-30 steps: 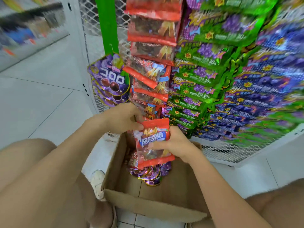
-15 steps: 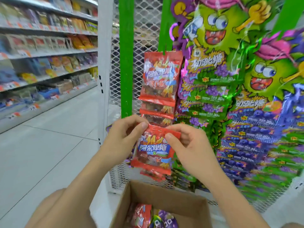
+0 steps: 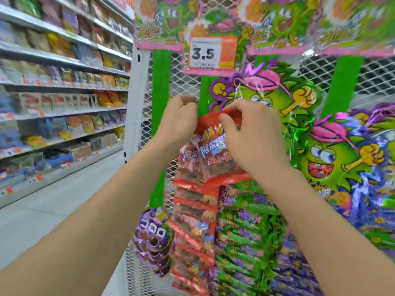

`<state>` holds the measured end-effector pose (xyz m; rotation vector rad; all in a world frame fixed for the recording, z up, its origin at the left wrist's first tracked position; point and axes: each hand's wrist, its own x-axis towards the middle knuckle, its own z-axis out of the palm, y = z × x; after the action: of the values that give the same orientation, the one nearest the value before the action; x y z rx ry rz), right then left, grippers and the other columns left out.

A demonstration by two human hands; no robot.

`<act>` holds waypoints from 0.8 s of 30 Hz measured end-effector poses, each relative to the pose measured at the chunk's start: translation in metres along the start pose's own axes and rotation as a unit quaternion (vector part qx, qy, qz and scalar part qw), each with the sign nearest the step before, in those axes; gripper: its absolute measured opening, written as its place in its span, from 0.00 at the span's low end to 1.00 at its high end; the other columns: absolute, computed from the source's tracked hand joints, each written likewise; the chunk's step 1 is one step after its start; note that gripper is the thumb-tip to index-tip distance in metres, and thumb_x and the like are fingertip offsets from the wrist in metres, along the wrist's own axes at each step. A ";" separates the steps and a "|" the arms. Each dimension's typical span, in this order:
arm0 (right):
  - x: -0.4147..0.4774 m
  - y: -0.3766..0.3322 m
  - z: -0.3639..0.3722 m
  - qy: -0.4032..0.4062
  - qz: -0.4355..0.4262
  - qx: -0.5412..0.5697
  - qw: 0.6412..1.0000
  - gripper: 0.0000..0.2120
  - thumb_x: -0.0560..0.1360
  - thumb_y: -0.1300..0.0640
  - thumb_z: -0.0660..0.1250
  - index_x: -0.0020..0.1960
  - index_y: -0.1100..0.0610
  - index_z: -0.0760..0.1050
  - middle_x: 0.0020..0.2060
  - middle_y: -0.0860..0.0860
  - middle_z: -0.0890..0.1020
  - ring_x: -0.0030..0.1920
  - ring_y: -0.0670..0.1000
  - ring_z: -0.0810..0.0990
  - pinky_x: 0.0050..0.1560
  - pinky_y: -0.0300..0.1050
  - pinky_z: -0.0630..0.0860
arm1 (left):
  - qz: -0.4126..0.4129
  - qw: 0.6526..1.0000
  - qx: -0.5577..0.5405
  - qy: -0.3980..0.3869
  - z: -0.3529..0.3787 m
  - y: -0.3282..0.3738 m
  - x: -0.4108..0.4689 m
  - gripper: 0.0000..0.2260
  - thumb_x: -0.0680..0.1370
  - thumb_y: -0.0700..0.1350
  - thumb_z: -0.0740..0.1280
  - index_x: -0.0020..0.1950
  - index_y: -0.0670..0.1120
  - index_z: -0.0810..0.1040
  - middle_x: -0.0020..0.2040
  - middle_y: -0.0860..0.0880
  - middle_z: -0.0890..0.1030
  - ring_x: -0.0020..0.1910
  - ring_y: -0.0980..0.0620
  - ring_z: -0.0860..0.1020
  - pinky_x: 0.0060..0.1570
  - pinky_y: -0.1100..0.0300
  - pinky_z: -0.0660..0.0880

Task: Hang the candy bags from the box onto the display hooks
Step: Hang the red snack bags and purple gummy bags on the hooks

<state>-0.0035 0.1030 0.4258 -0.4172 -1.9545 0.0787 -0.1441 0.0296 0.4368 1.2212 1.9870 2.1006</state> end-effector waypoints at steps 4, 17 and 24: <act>0.024 -0.003 0.007 -0.011 0.004 -0.010 1.000 0.08 0.79 0.52 0.70 0.55 0.51 0.85 0.51 0.53 0.87 0.56 0.61 0.82 0.59 0.55 0.76 | -0.010 0.999 -0.026 0.024 0.003 0.005 0.010 0.12 0.81 0.38 0.64 0.39 0.48 0.78 0.37 0.49 0.78 0.36 0.53 0.74 0.36 0.60 0.69; 0.051 -0.013 0.023 0.059 0.198 0.134 0.969 0.10 0.75 0.50 0.70 0.38 0.53 0.81 0.29 0.43 0.79 0.39 0.53 0.78 0.57 0.60 0.79 | -0.148 0.973 -0.141 -0.111 -0.007 0.017 0.012 0.11 0.83 0.52 0.68 0.45 0.49 0.82 0.42 0.46 0.87 0.39 0.46 0.85 0.44 0.51 0.83; 0.032 -0.010 0.024 0.052 0.142 0.085 0.985 0.05 0.74 0.51 0.72 0.40 0.47 0.80 0.35 0.41 0.82 0.45 0.53 0.84 0.61 0.59 0.78 | -0.147 0.978 -0.125 -0.083 -0.008 0.010 0.013 0.11 0.83 0.51 0.69 0.54 0.43 0.82 0.49 0.42 0.88 0.44 0.42 0.86 0.53 0.43 0.83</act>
<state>-0.0388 0.1070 0.4468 -0.5725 -1.7592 0.3969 -0.1529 0.0270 0.4526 0.9578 1.6554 1.9586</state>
